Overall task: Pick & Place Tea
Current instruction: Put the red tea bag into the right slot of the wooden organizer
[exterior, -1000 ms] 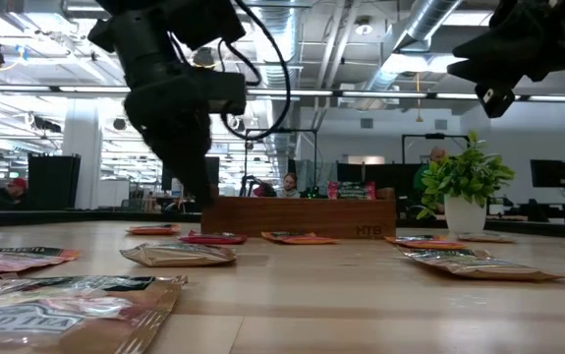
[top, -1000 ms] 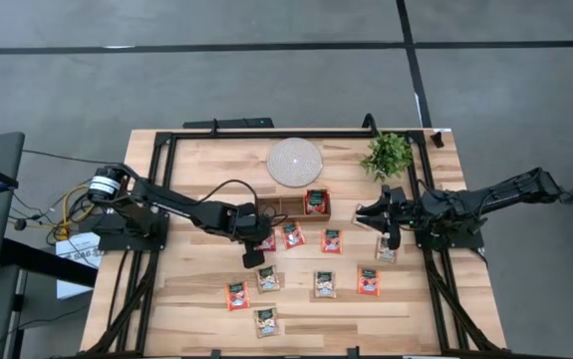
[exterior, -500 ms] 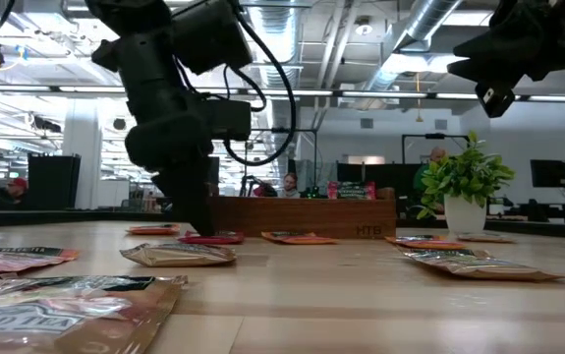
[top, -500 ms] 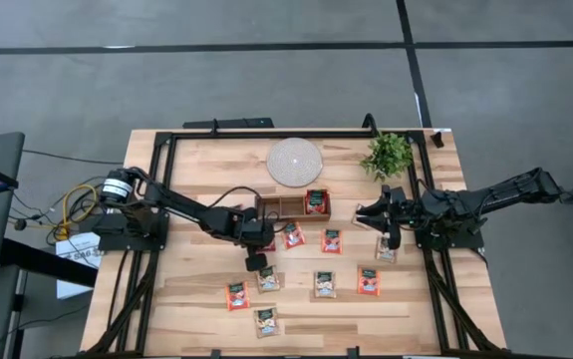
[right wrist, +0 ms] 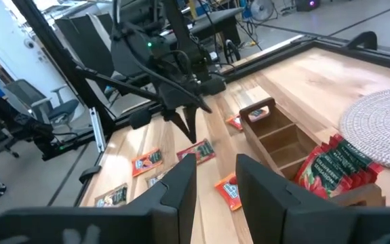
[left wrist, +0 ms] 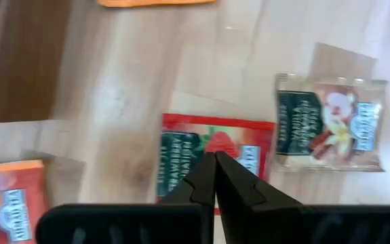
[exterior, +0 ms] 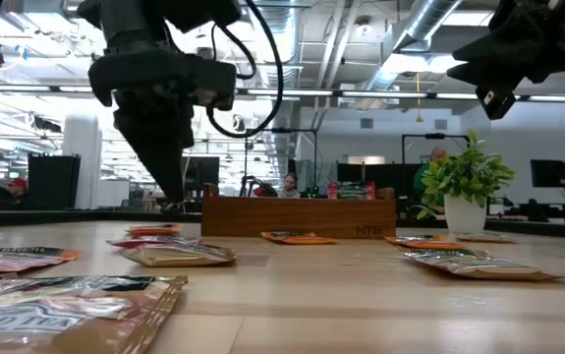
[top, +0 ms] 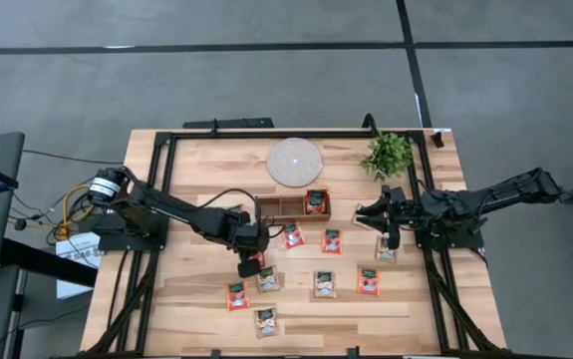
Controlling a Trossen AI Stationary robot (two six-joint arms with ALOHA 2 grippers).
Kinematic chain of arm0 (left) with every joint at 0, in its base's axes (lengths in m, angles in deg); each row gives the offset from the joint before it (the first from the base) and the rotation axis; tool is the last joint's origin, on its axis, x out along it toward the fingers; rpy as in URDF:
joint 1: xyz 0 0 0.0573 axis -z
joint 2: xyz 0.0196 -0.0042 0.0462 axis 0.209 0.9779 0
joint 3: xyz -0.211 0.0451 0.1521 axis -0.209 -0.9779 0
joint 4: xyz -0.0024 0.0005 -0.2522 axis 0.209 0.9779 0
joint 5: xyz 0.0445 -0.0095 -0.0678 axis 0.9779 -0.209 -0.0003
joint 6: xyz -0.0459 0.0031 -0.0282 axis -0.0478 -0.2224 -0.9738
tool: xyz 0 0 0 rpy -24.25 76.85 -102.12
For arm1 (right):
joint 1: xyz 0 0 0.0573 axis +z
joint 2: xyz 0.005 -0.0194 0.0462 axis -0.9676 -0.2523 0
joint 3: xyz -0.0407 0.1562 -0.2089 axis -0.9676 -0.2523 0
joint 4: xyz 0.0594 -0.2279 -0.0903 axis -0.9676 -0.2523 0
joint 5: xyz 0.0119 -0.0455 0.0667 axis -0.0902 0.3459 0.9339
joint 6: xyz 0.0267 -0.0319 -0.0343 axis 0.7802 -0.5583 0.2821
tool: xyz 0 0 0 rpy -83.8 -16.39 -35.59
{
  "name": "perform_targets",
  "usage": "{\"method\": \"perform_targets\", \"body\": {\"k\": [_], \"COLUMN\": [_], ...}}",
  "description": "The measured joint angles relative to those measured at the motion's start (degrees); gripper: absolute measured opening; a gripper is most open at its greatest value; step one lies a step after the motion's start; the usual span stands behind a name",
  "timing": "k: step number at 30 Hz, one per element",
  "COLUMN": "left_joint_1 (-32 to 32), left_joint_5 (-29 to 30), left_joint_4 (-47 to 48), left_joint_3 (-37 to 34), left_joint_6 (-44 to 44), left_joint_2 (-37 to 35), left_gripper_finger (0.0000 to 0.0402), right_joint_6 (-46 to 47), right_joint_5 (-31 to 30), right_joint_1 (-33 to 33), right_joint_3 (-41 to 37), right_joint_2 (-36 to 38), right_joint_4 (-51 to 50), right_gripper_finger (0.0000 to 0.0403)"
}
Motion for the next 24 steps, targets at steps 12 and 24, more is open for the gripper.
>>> {"method": "perform_targets", "body": {"k": [12,24], "left_joint_1": [-0.46,-0.46], "left_joint_5": [-0.65,0.9], "left_joint_4": [1.4,1.24], "left_joint_3": [0.27,0.27], "left_joint_6": [0.31,1.65], "left_joint_2": [0.3,0.3], "left_gripper_finger": [0.0,0.0], "right_joint_6": [0.0,-0.1], "right_joint_5": [-0.66,-0.7], "right_joint_1": [0.0,0.02], "right_joint_3": [0.0,0.0], "right_joint_2": [0.0,0.02], "right_joint_4": [-0.01,0.04], "right_gripper_finger": [0.0098,0.0098]}}
